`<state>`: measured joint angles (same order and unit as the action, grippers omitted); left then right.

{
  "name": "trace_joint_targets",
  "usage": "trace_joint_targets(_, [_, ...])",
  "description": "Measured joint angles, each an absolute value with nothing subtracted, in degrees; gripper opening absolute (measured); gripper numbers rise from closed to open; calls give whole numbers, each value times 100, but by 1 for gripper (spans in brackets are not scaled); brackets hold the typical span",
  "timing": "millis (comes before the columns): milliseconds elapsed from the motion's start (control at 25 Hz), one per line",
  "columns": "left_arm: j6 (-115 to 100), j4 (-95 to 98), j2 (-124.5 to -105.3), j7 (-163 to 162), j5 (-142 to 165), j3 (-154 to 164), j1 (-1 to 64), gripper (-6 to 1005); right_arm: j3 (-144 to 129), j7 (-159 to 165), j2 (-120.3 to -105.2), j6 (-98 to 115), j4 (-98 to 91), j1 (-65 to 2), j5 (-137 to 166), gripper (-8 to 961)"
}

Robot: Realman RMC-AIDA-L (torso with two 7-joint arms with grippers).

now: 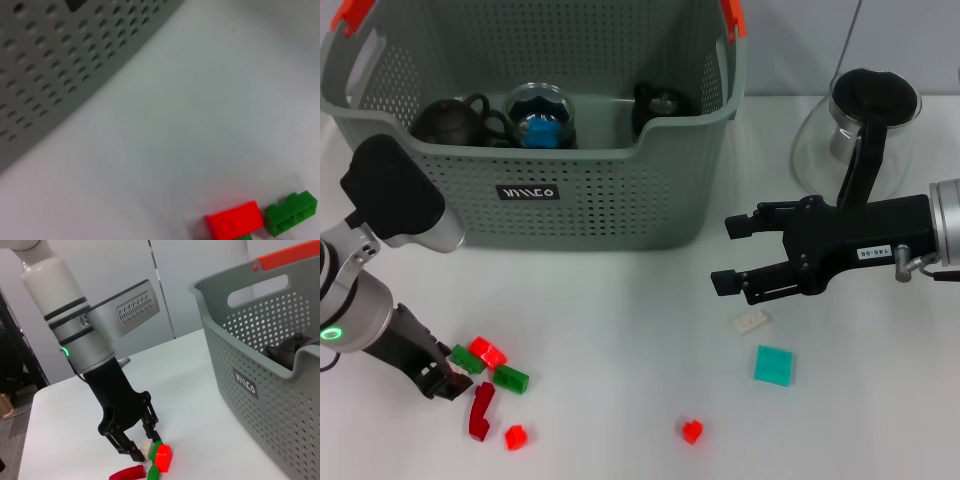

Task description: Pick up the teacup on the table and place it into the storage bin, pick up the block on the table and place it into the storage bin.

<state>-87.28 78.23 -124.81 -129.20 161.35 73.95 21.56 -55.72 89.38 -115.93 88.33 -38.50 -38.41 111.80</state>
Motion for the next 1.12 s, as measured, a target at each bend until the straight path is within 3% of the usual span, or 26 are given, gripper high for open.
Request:
trace_joint_targets(240, [-8760, 7873, -12481, -12948, 16157, 7320, 2172, 447, -5571, 8934, -11593, 8833, -3856, -3841, 11179, 911])
trace_joint_targets(480, [-8915, 8056, -12465, -12954, 16178, 7082, 2179, 448, -5570, 8929, -11593, 8841, -3859, -3841, 11179, 912])
trace_joint_targets(720, [-10651, 8875, -12372, -12825, 14297, 5002, 2600, 448, -5563, 8932, -11585, 8878, -3859, -3838, 11179, 912])
trace_joint_targets(880, [-11129, 8648, -12222, -12748, 12547, 4241, 3115, 448, -5562, 8925, -11583, 8880, -3859, -3836, 11190, 911])
trace_joint_targets(1120, [-10123, 8121, -11966, -12726, 11902, 4244, 3841, 447, -5575, 8920, -11584, 8928, -3941, -3858, 11201, 911])
